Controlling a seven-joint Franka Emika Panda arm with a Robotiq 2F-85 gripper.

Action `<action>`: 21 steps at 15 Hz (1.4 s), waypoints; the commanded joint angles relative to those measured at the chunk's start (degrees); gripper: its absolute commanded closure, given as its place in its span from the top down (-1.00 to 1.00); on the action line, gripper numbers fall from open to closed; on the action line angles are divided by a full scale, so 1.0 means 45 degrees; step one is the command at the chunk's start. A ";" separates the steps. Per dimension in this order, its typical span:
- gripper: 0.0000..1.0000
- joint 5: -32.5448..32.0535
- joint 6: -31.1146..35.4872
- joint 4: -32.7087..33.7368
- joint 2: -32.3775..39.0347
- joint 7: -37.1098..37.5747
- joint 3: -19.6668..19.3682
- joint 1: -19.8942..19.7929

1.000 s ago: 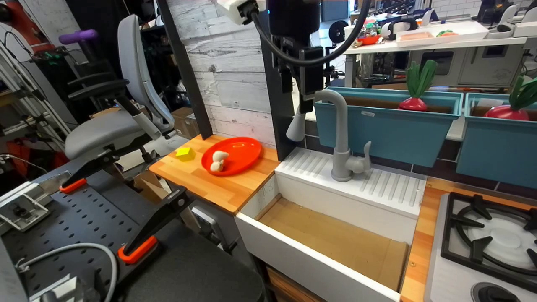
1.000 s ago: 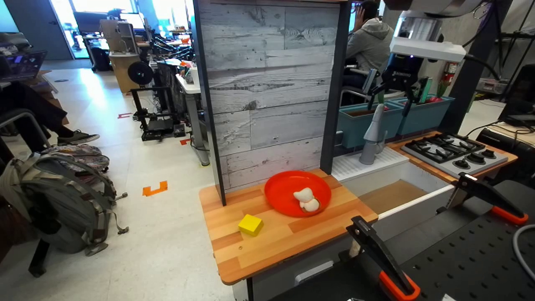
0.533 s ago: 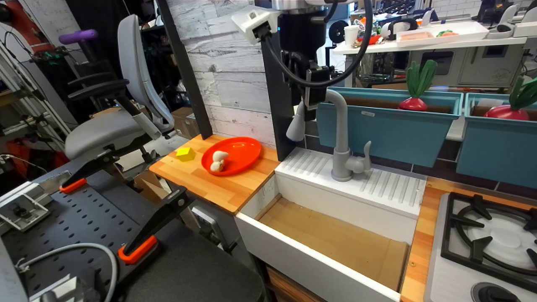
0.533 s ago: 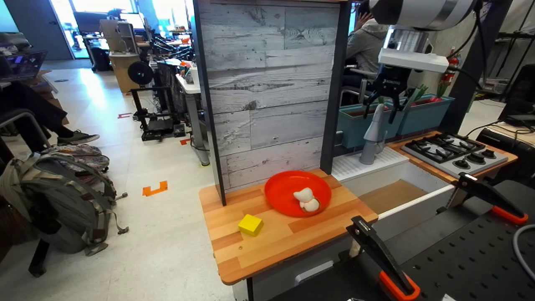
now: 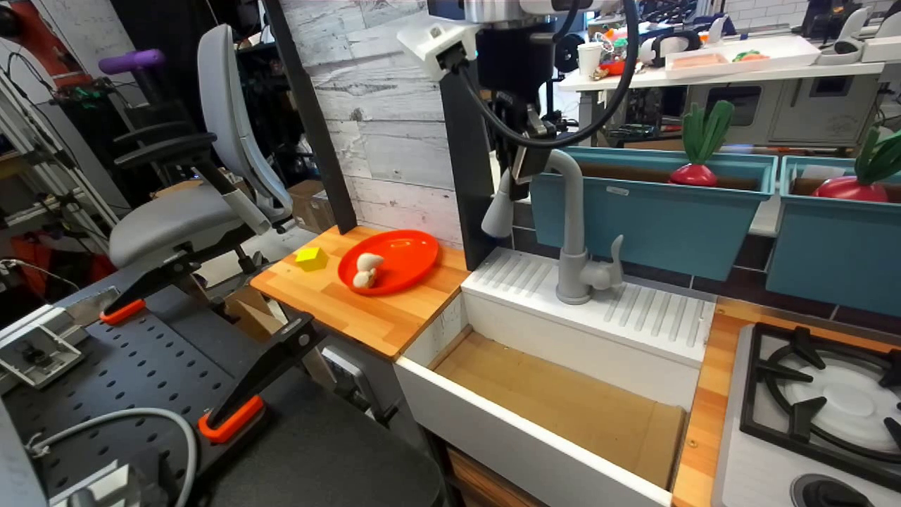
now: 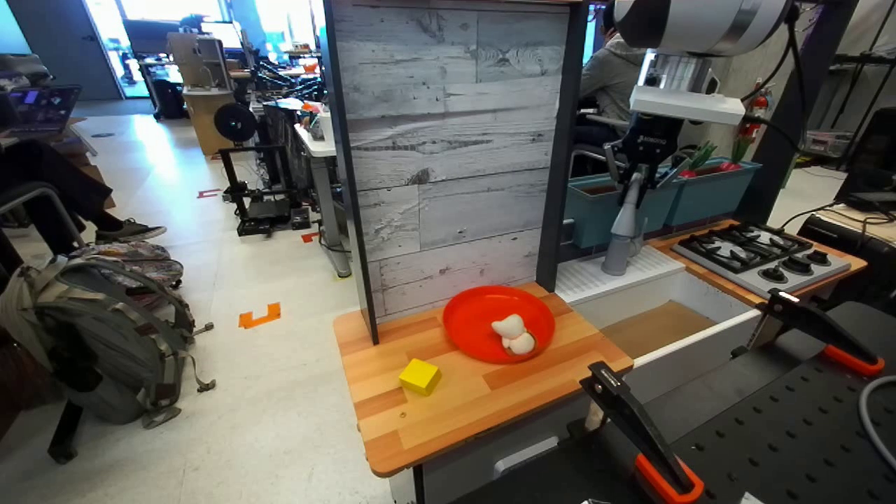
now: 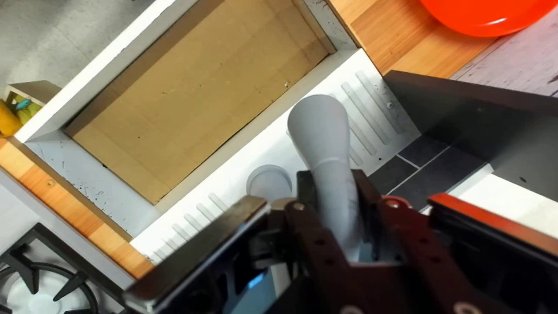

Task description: Move the tap nozzle to the right

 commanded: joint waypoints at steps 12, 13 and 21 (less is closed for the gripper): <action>-0.87 -0.3575 -0.2853 0.0675 -0.0410 -0.5964 -0.0554 -0.0793; -0.87 -0.3843 -0.2801 0.0702 -0.0367 -0.6116 -0.0553 -0.0759; 0.57 -0.5304 -0.3245 0.0879 -0.0339 -0.6485 -0.0609 -0.0605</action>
